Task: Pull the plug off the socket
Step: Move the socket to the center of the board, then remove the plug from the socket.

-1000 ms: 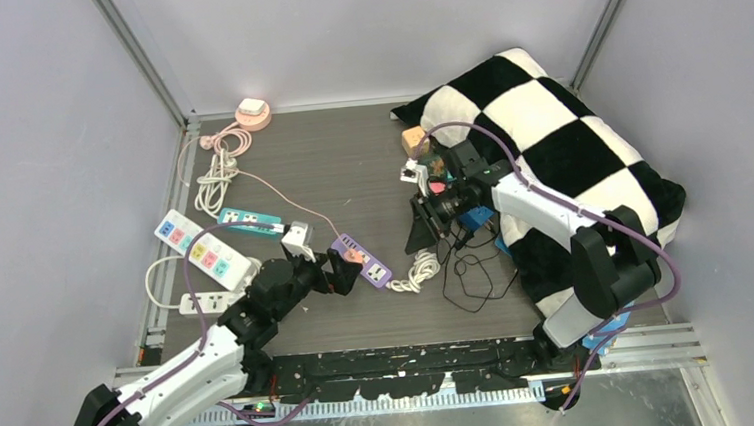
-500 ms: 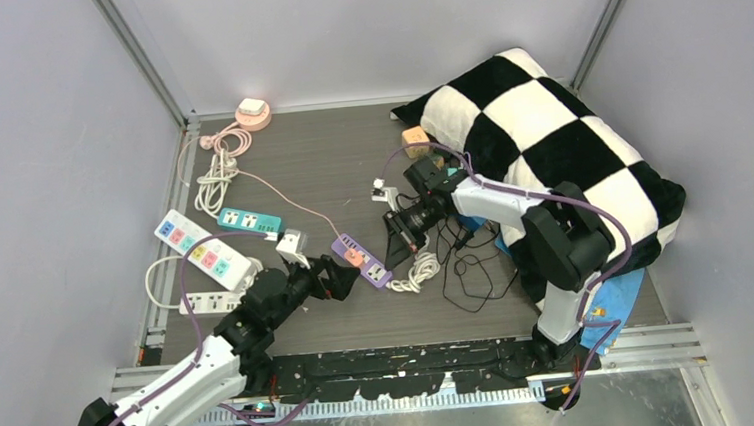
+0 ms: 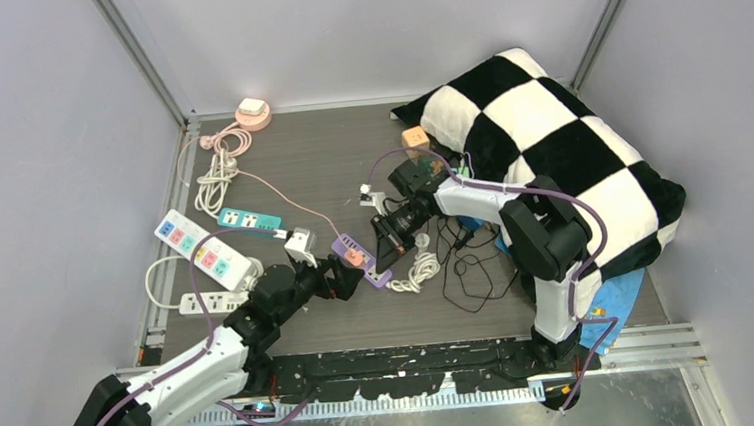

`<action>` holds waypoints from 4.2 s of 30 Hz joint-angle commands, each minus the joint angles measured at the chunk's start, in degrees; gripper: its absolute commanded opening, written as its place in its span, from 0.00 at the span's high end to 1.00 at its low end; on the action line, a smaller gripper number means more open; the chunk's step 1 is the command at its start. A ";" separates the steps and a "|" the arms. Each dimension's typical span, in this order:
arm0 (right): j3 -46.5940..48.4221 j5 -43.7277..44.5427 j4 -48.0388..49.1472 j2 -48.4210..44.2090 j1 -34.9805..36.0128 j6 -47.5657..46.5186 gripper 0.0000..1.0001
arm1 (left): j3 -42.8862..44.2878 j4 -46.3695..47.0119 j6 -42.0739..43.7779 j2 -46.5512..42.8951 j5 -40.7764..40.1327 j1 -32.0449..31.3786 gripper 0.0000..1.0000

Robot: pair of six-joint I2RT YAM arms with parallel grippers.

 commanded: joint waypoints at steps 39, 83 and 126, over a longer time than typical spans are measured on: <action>5.43 4.06 -4.03 9.57 -0.75 0.38 0.99 | 4.60 15.52 10.27 15.48 0.86 -0.19 0.18; 6.13 4.22 -5.67 10.85 -0.92 -0.17 0.99 | 12.73 6.71 11.52 24.96 1.56 -0.19 0.40; 6.31 3.97 -6.06 11.55 -0.99 -0.25 0.99 | 14.88 3.32 9.95 26.86 -1.59 -0.19 0.95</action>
